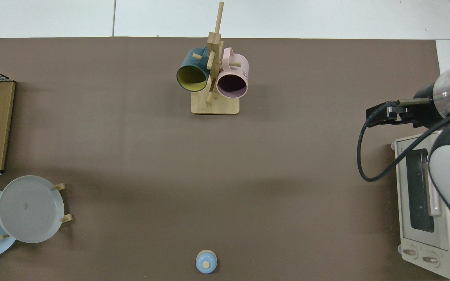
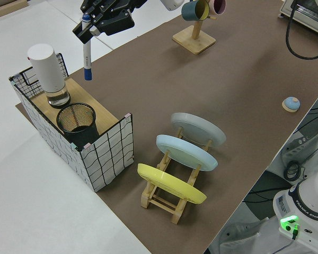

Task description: Put markers into pen holder

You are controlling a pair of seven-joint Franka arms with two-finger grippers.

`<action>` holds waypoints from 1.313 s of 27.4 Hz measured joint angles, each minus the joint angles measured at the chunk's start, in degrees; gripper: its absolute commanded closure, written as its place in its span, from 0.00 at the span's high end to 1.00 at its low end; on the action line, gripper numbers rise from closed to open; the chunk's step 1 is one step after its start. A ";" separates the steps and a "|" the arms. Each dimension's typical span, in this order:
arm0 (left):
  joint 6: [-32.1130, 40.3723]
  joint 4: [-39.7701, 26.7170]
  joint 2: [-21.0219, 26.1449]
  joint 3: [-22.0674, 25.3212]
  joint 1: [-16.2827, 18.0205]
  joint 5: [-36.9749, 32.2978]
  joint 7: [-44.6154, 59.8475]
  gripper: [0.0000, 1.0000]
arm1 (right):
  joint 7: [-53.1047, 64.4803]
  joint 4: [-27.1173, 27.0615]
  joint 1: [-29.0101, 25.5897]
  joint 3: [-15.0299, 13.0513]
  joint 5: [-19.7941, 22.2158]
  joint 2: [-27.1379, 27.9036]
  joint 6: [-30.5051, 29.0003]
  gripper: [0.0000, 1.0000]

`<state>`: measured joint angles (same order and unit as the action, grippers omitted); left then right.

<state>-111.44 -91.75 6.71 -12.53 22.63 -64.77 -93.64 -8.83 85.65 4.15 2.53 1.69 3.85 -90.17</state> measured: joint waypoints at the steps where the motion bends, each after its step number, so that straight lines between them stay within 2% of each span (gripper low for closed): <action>1: -0.03 -0.01 0.28 0.00 0.02 -0.01 0.00 0.00 | 0.00 0.00 0.00 0.00 0.00 0.00 0.00 1.00; 6: -1.74 -0.02 2.06 0.62 0.06 -1.13 0.00 0.00 | 0.00 0.00 0.00 0.00 0.00 0.00 0.00 1.00; 12: -8.56 -0.01 3.45 6.11 -0.29 -4.69 -0.04 0.00 | 0.00 0.00 0.00 0.00 0.00 0.00 0.00 1.00; 16: -11.95 0.00 3.87 8.18 -0.34 -6.12 -0.23 0.00 | 0.00 0.00 0.00 0.00 0.00 0.00 0.00 1.00; 25: -12.68 0.00 6.73 8.33 -0.66 -6.53 1.11 0.00 | 0.00 0.00 0.00 0.00 0.00 0.00 0.00 1.00; 36: -10.83 0.45 6.85 8.43 -0.67 -5.23 1.37 0.00 | 0.00 0.00 0.00 0.00 0.00 0.00 0.00 1.00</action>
<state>-122.28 -91.30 13.56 -4.09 21.97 -70.00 -92.27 -8.83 85.65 4.15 2.53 1.69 3.85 -90.17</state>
